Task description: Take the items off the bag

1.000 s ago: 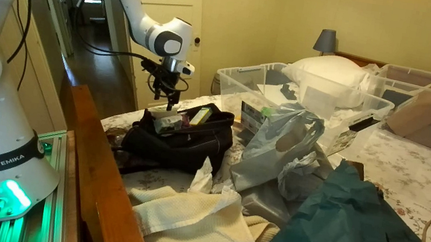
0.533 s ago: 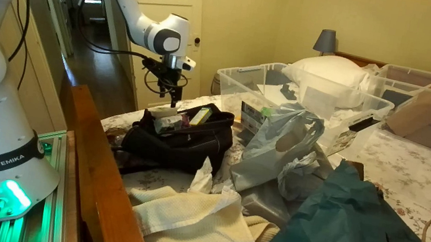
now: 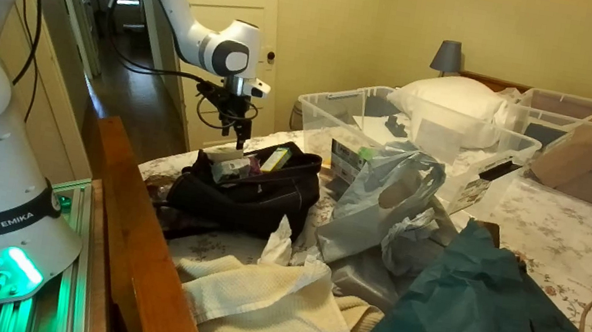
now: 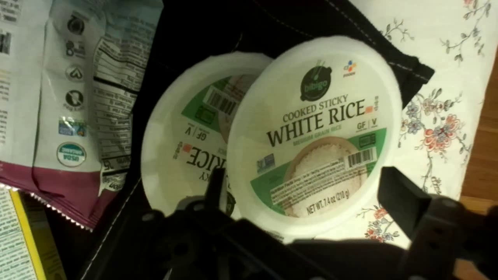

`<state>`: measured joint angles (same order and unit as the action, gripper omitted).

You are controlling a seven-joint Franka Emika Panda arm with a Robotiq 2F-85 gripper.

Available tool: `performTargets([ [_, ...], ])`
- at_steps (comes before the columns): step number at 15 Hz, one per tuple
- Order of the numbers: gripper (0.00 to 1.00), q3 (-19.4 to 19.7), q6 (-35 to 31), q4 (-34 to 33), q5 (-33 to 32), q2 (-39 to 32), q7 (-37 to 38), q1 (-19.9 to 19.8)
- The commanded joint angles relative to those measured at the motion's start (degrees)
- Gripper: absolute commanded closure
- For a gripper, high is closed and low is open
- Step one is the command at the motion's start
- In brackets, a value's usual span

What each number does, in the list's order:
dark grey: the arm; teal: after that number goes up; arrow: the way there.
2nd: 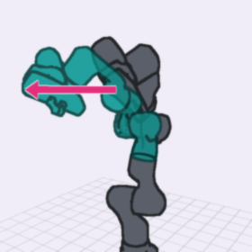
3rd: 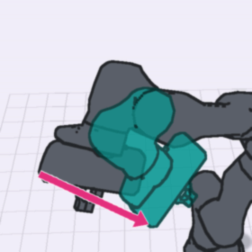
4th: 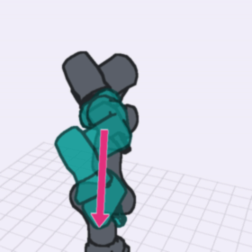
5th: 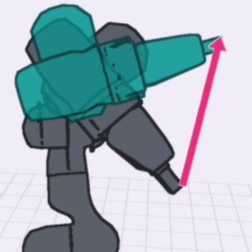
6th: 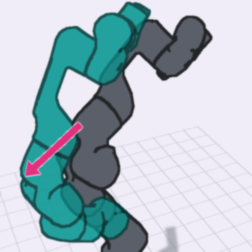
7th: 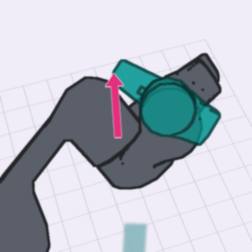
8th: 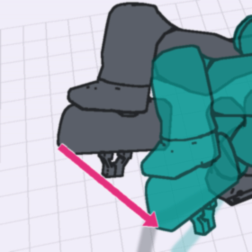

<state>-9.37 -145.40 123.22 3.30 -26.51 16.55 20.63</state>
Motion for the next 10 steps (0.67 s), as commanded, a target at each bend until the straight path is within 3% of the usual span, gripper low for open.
performTargets([
  [1, 0.00, 0.69, -2.21, 1.28, -1.40, -0.35, 1.48, 0.52],
  [8, 0.00, -1.43, -6.37, 1.21, 1.16, -4.28, -3.29, -1.80],
  [10, 0.14, -2.80, -8.84, 1.17, 2.24, -5.72, -5.90, -3.14],
])
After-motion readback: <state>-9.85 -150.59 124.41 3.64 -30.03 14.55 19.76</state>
